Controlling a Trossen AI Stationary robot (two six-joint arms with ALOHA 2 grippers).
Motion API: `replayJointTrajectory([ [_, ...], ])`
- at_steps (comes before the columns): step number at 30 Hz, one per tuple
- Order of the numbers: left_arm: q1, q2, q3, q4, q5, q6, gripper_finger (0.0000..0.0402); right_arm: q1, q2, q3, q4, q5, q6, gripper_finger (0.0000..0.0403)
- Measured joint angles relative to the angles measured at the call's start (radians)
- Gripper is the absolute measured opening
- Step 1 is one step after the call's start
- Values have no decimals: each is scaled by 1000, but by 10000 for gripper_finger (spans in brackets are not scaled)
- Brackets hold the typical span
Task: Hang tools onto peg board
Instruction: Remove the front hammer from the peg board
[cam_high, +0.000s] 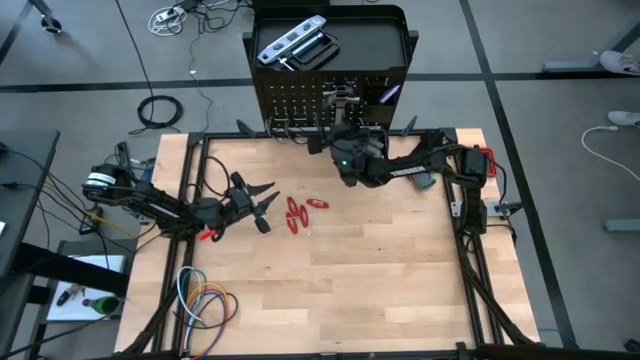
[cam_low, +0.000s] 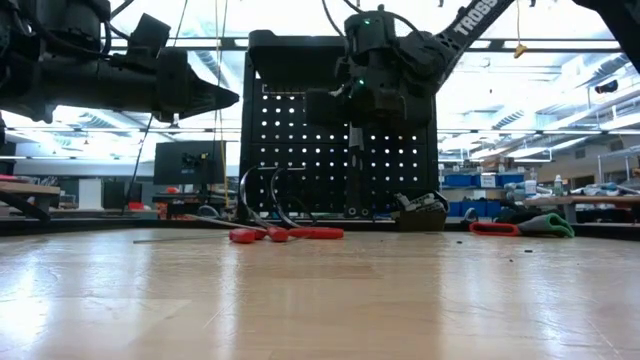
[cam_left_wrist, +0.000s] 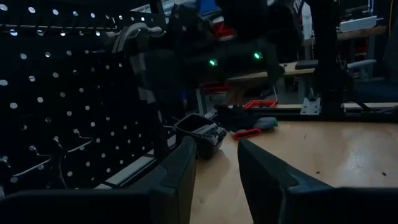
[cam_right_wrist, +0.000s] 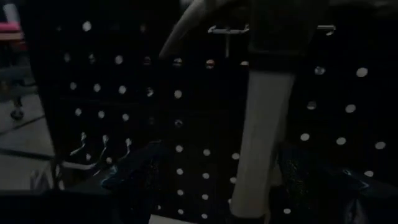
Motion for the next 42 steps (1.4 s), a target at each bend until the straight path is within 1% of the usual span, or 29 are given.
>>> replayJointTrajectory([
  [5, 0, 0, 0, -7, 0, 1, 122, -13, 0, 25, -20, 0, 37, 313],
  [10, 0, 0, 0, -10, 0, 1, 122, -35, 0, 25, -116, -4, 117, 312],
  [14, 0, 0, 0, -11, 0, 3, 122, -53, 0, 25, -178, -6, 178, 304],
  [20, 0, 0, 0, -10, 0, 28, 122, -98, 0, 25, -188, -85, 149, 280],
  [23, 0, 0, 0, -10, 0, 28, 122, -107, 0, 25, -189, -119, 149, 259],
  [26, 0, 0, 0, -11, 0, 28, 122, -106, 0, 24, -189, -116, 149, 230],
  [30, 0, 0, 0, -14, 0, 30, 122, -95, 0, 24, -191, -92, 141, 178],
  [36, 0, 0, 0, -15, 0, 30, 122, -75, 0, 24, -205, -83, 130, 94],
  [37, 0, 0, 0, -15, 0, 31, 122, -72, 0, 24, -207, -81, 123, 89],
  [42, 0, 0, -6, -13, 0, 31, 122, -52, 0, 24, -212, -59, 137, 89],
])
